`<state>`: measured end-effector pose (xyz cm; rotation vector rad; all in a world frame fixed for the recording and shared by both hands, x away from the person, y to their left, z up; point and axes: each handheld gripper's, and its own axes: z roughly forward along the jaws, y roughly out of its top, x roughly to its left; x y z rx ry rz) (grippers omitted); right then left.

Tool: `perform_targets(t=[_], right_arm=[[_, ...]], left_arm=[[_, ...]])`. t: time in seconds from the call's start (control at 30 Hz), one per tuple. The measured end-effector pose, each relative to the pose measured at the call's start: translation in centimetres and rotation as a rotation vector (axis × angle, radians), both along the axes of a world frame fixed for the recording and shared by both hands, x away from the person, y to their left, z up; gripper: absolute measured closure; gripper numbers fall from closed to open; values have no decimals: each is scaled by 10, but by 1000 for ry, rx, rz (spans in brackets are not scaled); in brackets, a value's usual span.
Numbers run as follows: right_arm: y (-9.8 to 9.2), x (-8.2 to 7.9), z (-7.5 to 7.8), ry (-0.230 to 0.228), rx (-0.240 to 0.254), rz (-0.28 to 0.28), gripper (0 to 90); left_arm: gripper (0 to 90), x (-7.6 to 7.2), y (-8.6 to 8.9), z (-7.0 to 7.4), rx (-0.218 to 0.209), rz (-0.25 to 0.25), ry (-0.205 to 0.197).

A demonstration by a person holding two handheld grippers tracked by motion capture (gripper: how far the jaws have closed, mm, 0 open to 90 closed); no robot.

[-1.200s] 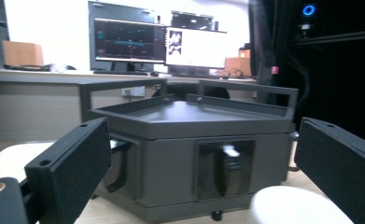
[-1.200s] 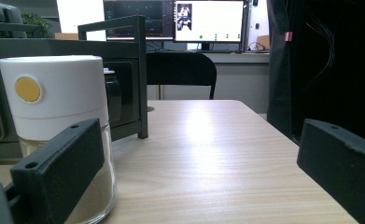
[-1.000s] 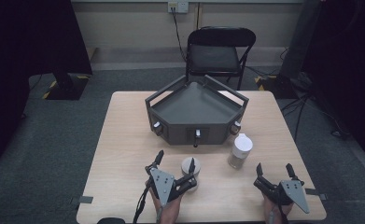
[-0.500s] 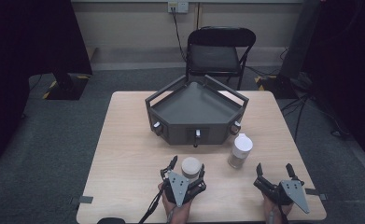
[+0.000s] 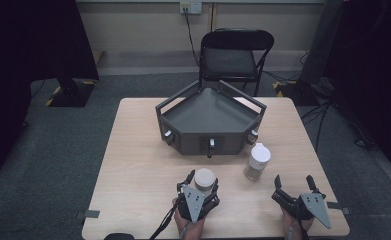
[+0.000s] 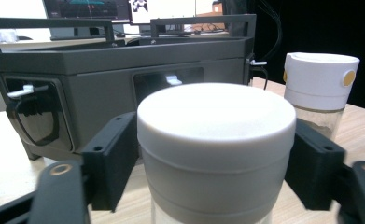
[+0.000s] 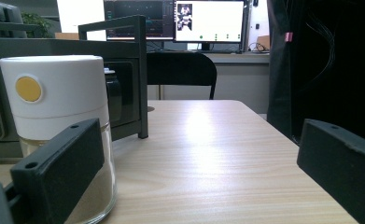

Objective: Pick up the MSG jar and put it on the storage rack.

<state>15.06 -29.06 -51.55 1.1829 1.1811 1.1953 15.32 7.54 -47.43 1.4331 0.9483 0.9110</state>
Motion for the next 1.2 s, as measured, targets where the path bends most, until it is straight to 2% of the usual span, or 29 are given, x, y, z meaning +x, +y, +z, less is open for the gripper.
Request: perform_targets(t=[0.1, 0.23, 0.53, 0.67, 0.77, 1.03, 1.2], right_arm=[[0, 0, 0, 0, 0, 0, 0], [0, 0, 0, 0, 0, -1, 0], [0, 0, 0, 0, 0, -1, 0], [0, 0, 0, 0, 0, -1, 0], [0, 0, 0, 0, 1, -2, 0], [0, 0, 0, 0, 1, -1, 0], [0, 0, 0, 0, 0, -1, 0]], left_arm=[[332, -1, 1, -2, 1, -14, -8], [335, 0, 5, -3, -12, -26, -7], [338, 0, 8, -3, -12, -43, -8], [338, 2, 14, -1, -14, -69, -2], [339, 0, 18, 0, -31, -83, -15], [339, 4, 26, 9, -19, -121, -25], [339, 9, 33, 10, -41, -148, -20]])
